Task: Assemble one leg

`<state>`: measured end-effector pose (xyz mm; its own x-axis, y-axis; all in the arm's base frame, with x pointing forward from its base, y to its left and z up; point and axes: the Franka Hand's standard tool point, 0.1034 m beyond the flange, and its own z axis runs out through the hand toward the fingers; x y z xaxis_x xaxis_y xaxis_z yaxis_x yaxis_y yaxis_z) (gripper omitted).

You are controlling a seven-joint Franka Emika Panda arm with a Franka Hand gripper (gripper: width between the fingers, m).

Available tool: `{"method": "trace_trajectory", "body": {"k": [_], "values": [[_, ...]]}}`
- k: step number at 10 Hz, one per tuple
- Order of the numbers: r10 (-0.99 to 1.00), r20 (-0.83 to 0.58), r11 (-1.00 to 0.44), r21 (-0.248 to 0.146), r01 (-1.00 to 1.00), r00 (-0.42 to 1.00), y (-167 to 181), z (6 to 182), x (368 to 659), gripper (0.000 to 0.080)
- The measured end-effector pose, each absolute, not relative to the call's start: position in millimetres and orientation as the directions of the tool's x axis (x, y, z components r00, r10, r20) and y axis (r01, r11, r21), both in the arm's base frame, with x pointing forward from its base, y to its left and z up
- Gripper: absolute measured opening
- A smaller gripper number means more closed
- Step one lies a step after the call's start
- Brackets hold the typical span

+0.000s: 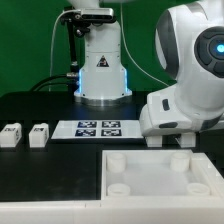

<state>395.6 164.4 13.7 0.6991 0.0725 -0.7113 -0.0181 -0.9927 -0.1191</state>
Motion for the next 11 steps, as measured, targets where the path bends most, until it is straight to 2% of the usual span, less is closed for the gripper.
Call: {"method": "trace_trajectory", "body": {"k": [2,3,4,5,7,9,10,11], "values": [[0.072,-0.708,-0.993,-0.119,-0.018,0.703,164.5,13.9,396.1,0.0292],[0.093,-0.703,-0.991,-0.133,-0.003,0.705,161.1,21.0,398.5,0.0292],[0.114,-0.708,-0.988,-0.152,0.008,0.697,151.8,38.8,410.0,0.0292],[0.123,-0.685,-0.986,-0.165,0.011,0.718,145.3,47.9,423.0,0.0292],[0.134,-0.504,-0.982,-0.185,0.045,0.853,130.7,81.7,454.0,0.0292],[0.121,-0.297,-0.983,-0.172,0.072,0.947,117.4,113.8,479.9,0.0292],[0.106,-0.194,-0.985,-0.158,0.075,0.975,116.2,121.4,485.4,0.0292],[0.09,-0.068,-0.987,-0.14,0.08,0.994,113.2,119.3,488.2,0.0292]]}}
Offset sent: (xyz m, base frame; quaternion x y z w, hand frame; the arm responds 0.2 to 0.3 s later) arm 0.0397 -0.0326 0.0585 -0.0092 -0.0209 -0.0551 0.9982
